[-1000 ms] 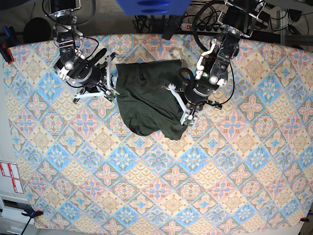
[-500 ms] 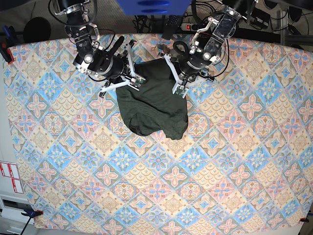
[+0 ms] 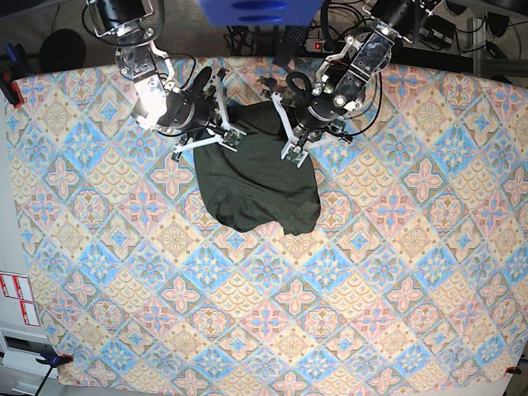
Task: Fold the T-shirt properly
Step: 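Release the left gripper and raise it away from the bundle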
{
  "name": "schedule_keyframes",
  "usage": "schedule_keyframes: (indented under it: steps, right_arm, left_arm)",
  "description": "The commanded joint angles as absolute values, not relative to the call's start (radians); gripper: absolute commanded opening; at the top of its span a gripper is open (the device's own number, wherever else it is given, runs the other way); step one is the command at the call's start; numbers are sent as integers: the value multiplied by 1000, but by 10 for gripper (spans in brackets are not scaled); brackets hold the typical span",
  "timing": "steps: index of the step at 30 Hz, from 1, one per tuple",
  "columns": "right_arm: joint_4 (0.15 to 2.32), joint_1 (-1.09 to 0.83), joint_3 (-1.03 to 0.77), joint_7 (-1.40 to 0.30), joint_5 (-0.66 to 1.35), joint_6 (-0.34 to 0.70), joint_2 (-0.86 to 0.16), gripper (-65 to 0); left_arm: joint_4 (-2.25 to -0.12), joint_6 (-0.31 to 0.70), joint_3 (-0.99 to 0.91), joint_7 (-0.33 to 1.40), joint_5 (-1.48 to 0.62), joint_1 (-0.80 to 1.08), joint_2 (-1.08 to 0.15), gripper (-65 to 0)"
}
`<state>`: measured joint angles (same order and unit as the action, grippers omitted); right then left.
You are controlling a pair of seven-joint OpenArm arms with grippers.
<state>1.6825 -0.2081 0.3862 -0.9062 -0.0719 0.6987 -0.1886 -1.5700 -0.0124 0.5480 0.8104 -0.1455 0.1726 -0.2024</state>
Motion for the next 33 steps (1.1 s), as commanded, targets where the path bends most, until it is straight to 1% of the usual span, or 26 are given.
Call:
schedule_keyframes:
  steps: [1, 4, 9, 11, 14, 19, 24, 26, 30, 33]
  right_arm:
    - [1685, -199, 383, -895, -65, 698, -191, -612]
    - [1661, -199, 361, -895, -65, 698, -191, -612]
    - [1638, -199, 269, -894, -67, 698, -191, -612]
    - [1641, -199, 248, -892, -65, 698, -191, -612]
    - [1666, -203, 223, -892, -64, 698, -193, -612]
    - [1768, -208, 217, -886, -62, 698, -196, -612]
    - [1890, -240, 240, -895, -58, 698, -189, -612]
    - [1916, -249, 282, -895, -19, 698, -189, -612]
    - [1920, -240, 395, -894, 90, 698, -189, -612]
    - [1917, -177, 492, -895, 142, 698, -189, -612]
  left_arm:
    - [-1570, -15, 549, 831, -143, 176, -205, -650]
    - [-1570, -15, 553, 832, -143, 179, -217, -650]
    - [-1570, -15, 550, 832, -143, 191, -237, -650]
    - [-1570, -15, 556, 832, -143, 191, -266, -650]
    - [-1578, -15, 553, 832, -145, 197, -274, -650]
    - [-1744, -15, 510, 828, -145, 251, -282, -650]
    - [-1952, -15, 384, 828, -151, 317, -280, -650]
    - [-2009, -15, 321, 828, -156, 340, -268, -650]
    - [-2023, -15, 188, 828, -156, 354, -249, -650]
    - [-2022, -15, 65, 828, -156, 367, -213, -650]
